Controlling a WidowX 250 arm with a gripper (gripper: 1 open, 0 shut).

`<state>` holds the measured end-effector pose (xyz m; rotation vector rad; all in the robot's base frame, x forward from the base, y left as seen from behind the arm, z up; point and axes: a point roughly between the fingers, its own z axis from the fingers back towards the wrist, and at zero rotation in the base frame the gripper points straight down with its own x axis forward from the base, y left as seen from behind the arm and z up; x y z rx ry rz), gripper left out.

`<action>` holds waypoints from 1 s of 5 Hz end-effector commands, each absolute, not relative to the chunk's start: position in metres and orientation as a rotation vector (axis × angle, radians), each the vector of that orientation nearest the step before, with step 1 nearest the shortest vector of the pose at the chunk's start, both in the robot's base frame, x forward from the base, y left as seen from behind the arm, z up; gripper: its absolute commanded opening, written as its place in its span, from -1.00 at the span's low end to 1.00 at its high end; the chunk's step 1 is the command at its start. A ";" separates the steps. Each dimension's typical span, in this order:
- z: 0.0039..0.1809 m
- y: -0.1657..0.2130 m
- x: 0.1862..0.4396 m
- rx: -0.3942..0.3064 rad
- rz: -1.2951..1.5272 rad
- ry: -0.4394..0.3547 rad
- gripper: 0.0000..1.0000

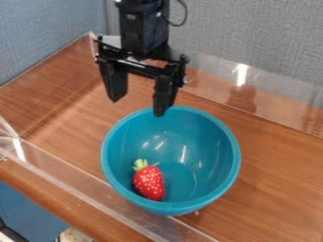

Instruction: Put the strawberry in the blue bowl

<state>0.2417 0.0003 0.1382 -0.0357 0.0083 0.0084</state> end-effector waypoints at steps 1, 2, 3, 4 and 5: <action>0.148 -0.017 0.247 -0.032 -0.004 -0.022 1.00; 0.149 -0.035 0.251 -0.029 -0.027 -0.013 1.00; 0.147 -0.046 0.255 -0.032 -0.031 -0.005 1.00; 0.146 -0.036 0.254 -0.034 -0.026 0.003 1.00; 0.144 -0.027 0.252 -0.033 -0.021 0.010 1.00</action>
